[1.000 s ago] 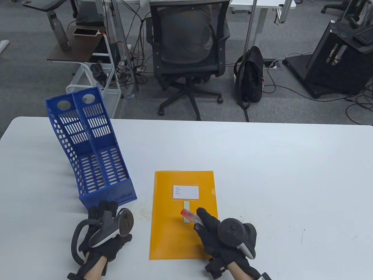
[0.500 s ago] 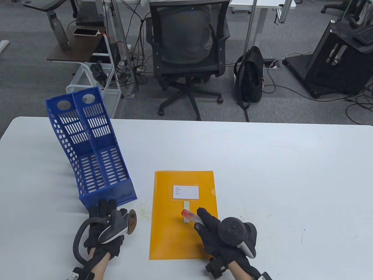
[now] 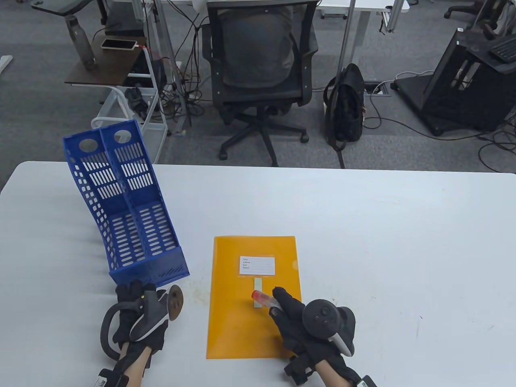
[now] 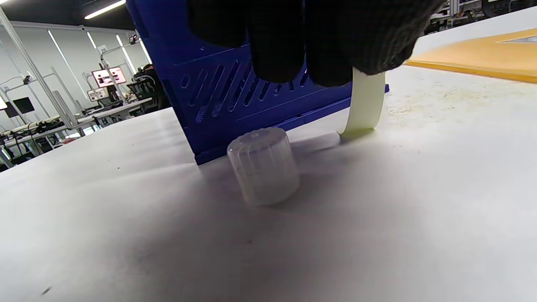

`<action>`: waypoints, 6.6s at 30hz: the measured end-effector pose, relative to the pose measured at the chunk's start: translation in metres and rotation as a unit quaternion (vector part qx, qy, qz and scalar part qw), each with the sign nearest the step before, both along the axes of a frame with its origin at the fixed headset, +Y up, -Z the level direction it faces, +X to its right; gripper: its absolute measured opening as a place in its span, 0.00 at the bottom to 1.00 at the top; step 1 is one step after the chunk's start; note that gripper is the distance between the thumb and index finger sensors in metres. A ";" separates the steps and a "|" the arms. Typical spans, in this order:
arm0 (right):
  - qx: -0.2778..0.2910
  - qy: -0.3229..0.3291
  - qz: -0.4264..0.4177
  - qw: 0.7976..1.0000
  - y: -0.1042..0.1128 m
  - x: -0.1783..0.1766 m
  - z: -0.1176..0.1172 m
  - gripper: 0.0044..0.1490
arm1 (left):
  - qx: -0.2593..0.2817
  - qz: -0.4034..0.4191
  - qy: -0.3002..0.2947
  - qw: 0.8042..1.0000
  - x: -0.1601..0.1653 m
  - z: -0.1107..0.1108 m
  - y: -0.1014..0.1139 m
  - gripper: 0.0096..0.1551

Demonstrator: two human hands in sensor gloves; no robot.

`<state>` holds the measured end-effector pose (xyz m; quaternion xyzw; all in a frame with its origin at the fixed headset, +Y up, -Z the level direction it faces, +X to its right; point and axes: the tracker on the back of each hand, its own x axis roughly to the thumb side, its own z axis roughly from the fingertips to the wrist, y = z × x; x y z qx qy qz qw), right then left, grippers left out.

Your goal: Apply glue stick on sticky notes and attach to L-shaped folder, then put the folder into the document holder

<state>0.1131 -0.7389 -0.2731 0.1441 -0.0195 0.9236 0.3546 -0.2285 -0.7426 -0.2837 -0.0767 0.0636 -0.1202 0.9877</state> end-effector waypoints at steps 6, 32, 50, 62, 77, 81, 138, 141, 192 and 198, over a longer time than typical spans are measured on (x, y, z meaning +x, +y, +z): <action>-0.001 0.002 0.002 1.000 0.000 0.001 -0.001 0.37 | 0.007 0.005 -0.002 1.000 0.001 -0.002 0.002 0.19; 0.067 -0.076 0.050 0.994 0.015 0.029 -0.003 0.33 | -0.125 0.306 -0.185 0.926 0.146 -0.006 0.010 0.19; 0.176 0.012 0.184 0.967 0.020 -0.036 0.027 0.30 | -0.128 0.197 -0.111 0.966 0.143 -0.002 -0.027 0.20; 0.167 0.027 0.255 0.952 0.010 -0.056 0.025 0.29 | -0.130 0.199 -0.106 0.966 0.144 -0.001 -0.027 0.21; 0.172 0.045 0.304 0.936 0.013 -0.071 0.028 0.26 | -0.133 0.201 -0.101 0.965 0.144 -0.001 -0.026 0.20; 0.158 0.048 0.304 0.938 0.014 -0.069 0.026 0.26 | -0.134 0.203 -0.100 0.965 0.144 -0.001 -0.027 0.20; 0.009 -0.055 0.167 0.984 0.009 0.003 0.001 0.40 | -0.140 0.225 -0.095 0.959 0.140 -0.002 -0.029 0.21; -0.004 -0.061 0.142 0.988 0.001 0.005 -0.004 0.40 | -0.142 0.232 -0.094 0.958 0.139 -0.002 -0.030 0.21; -0.135 -0.026 -0.044 0.990 -0.030 0.009 -0.019 0.39 | 0.078 0.229 -0.147 0.959 0.133 -0.001 0.036 0.21; -0.152 -0.036 -0.071 0.985 -0.032 0.013 -0.021 0.39 | 0.082 0.150 -0.141 0.975 0.152 -0.025 0.031 0.22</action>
